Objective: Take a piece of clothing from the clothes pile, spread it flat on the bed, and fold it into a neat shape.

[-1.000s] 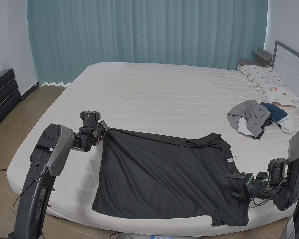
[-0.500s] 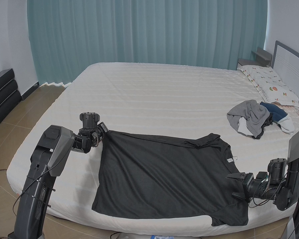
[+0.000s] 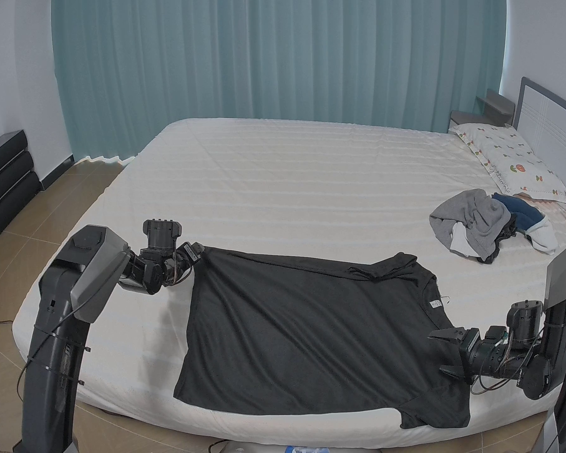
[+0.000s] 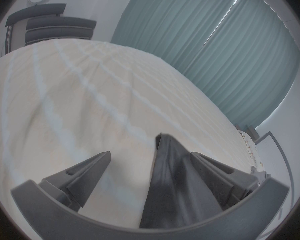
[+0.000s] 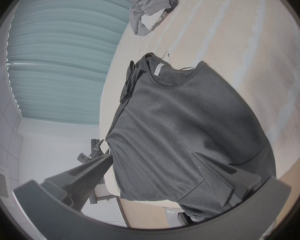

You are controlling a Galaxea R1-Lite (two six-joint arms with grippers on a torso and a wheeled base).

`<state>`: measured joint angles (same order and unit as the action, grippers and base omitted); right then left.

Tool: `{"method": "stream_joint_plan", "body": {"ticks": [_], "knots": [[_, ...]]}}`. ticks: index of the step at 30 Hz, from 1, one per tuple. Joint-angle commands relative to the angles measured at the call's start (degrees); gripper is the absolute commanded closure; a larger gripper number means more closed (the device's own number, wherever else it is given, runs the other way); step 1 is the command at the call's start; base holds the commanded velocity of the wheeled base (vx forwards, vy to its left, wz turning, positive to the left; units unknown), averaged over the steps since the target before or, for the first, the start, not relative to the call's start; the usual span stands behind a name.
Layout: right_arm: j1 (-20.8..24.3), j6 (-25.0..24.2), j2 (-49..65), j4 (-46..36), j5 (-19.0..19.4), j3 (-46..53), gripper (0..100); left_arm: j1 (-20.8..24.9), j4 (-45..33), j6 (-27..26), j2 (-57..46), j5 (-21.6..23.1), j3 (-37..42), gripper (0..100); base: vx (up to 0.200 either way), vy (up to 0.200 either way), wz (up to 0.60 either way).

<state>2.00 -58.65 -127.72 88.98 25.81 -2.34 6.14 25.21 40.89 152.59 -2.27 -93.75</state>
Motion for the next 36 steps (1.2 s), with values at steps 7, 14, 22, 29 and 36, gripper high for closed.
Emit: {"method": "stream_joint_plan", "body": {"ticks": [7,14,22,29,36], "knots": [[0.0,0.0,-0.1,0.7,0.0,0.1,0,2.1,15.1,1.4,-26.6,6.7,42.7,0,0.0,0.0,0.0],[0.0,0.0,-0.1,0.7,0.0,0.1,0,6.2,20.9,7.8,-30.7,7.5,58.0,0,-0.143,0.0,0.0],[-0.1,0.0,-0.1,0.7,0.0,0.1,0,8.4,26.3,8.4,-32.0,7.4,69.4,0,-0.1,0.0,0.0],[-0.1,0.0,-0.1,0.7,0.0,0.1,0,10.6,26.7,6.0,-30.6,7.0,71.9,0,0.0,0.0,0.0],[0.0,0.1,-0.1,0.7,0.0,0.1,0,13.1,28.1,5.0,-26.7,4.3,71.4,0,0.0,0.0,0.0]]}}
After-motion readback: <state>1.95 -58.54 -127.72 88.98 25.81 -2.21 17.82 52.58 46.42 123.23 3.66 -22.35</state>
